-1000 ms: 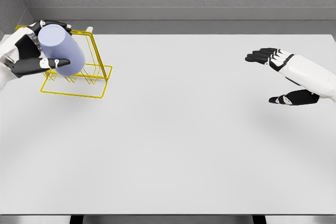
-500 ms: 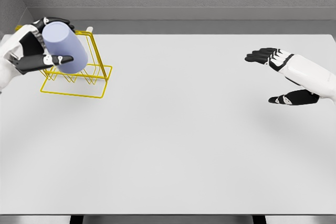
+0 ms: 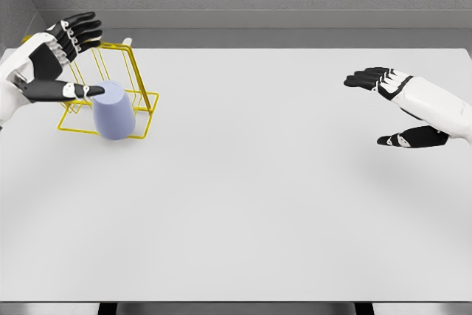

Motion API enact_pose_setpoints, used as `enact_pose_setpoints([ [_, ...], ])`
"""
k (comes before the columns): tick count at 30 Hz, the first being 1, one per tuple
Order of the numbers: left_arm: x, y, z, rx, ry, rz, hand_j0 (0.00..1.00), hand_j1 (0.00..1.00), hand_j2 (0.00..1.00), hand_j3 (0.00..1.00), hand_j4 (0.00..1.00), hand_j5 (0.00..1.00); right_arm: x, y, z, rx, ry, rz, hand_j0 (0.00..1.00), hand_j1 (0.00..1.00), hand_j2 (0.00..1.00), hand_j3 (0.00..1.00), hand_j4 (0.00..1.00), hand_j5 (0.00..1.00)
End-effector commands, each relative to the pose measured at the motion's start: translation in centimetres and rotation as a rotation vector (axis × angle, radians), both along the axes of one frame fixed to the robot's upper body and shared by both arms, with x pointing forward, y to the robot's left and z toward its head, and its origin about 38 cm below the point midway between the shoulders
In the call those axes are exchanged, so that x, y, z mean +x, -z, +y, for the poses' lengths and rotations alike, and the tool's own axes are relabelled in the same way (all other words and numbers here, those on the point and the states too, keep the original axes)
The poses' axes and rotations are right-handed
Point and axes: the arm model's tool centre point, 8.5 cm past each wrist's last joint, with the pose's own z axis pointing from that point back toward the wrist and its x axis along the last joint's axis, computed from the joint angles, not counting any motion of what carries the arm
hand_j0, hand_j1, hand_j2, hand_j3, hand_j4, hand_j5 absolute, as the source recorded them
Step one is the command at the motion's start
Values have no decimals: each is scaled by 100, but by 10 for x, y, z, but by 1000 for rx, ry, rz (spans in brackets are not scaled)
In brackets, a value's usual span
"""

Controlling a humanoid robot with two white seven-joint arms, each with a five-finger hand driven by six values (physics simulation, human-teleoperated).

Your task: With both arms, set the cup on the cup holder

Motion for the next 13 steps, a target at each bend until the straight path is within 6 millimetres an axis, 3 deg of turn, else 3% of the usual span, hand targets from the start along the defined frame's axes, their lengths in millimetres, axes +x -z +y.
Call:
enact_pose_setpoints([
  [1,0,-1,0,-3,0,-3,100,100,100,100,100,100,0,-1,0,7,0,2,100,100,100,100,100,100],
  [4,-1,-5,0,-2,7,-17,100,100,100,100,100,100,0,-1,0,7,0,2,100,100,100,100,100,100],
  [7,-9,-18,-1,-37,33,-161,100,100,100,100,100,100,0,-1,0,7,0,2,100,100,100,100,100,100],
  [13,-17,-21,4,-45,46,-235,100,100,100,100,100,100,0,-1,0,7,0,2,100,100,100,100,100,100],
])
